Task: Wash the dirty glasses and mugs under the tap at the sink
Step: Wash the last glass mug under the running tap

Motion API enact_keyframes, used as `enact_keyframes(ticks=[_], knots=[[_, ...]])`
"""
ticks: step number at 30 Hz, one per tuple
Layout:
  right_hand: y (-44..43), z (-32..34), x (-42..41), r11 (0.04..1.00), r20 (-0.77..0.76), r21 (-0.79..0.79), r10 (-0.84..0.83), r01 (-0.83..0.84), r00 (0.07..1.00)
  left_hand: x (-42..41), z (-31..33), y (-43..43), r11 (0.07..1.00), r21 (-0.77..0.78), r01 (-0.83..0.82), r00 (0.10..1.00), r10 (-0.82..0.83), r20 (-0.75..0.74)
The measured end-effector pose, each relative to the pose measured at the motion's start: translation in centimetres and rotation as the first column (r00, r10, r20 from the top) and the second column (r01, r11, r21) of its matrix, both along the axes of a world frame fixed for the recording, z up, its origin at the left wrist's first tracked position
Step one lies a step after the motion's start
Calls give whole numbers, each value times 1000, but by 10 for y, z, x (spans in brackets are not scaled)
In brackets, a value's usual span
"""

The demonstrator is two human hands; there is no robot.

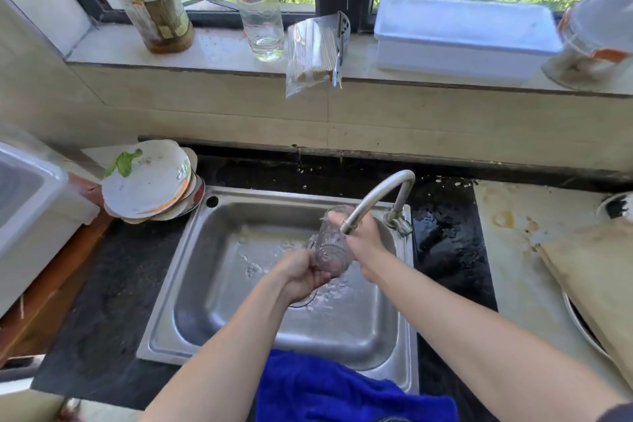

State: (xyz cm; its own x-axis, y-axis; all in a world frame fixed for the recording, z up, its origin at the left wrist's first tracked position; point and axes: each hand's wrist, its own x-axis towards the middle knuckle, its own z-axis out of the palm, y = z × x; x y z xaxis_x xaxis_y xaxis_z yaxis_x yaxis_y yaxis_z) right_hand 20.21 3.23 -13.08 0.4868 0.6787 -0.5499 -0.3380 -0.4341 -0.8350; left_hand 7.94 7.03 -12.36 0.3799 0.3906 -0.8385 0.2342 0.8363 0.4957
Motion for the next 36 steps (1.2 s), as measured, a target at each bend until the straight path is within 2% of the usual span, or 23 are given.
enact_keyframes(ticks=[2,4,5,6,7,8,10,14,15,17,19,20,21,22,23,24,25,27,29,31,33,34,36], knots=[[-1,0,1,998,-67,-64,-18,14,998,-3,-1,-1,992,56,111,993,-107,-58],[6,6,14,994,-223,-99,-70,49,972,-4,-4,-5,907,298,296,945,-232,-231],[10,7,20,993,-296,-106,-84,54,952,-6,-6,-6,788,479,386,912,-248,-327],[12,9,25,992,-349,-116,-93,55,932,-8,-6,-7,603,630,490,869,-283,-406],[13,10,28,991,-384,-124,-92,47,919,-9,-5,-9,420,701,577,815,-354,-459],[14,9,30,991,-396,-130,-85,35,914,-9,-5,-11,297,707,641,751,-429,-501],[17,11,27,988,-388,-148,-92,37,917,-5,-5,-13,236,685,689,693,-489,-529],[16,10,6,973,-219,-156,-201,169,955,-4,-10,-4,221,715,664,723,-435,-537],[15,7,4,973,-227,-174,-191,153,955,-7,-12,-4,229,713,662,724,-439,-532],[13,4,11,980,-392,-180,-144,78,909,-12,-12,-10,267,726,633,743,-474,-473],[12,2,23,984,-499,-156,-152,85,853,-11,-10,-18,361,743,564,794,-484,-367],[12,2,25,984,-481,-149,-155,94,863,-9,-10,-19,442,734,516,833,-460,-308],[12,2,22,986,-387,-148,-127,74,913,-8,-8,-18,559,692,457,877,-415,-244],[10,0,13,985,-209,-173,-61,24,976,-8,-7,-16,698,614,368,925,-340,-169],[6,-4,2,980,-6,-200,9,-10,1000,-8,-8,-13,809,514,285,958,-262,-119],[3,-6,-8,979,130,-198,67,-41,989,-9,-7,-10,877,424,225,974,-204,-93],[2,-7,-14,981,189,-182,100,-66,977,-9,-6,-9,910,364,200,980,-181,-85],[2,-7,-7,983,133,-182,52,-27,990,-9,-1,-10,947,268,175,985,-170,-43],[4,-8,6,966,114,-256,0,30,994,-10,3,-11,977,155,145,988,-152,37],[0,-10,8,965,253,-260,105,-37,962,-16,6,-6,994,37,100,988,-104,117],[-6,-13,6,967,322,-182,233,-181,918,-24,8,5,995,-65,70,984,-58,169],[-9,-13,10,960,280,-153,271,-236,921,-30,8,9,992,-105,74,981,-54,185],[-16,-8,24,947,45,-117,306,-299,951,-38,8,17,979,-176,102,971,-60,231]])
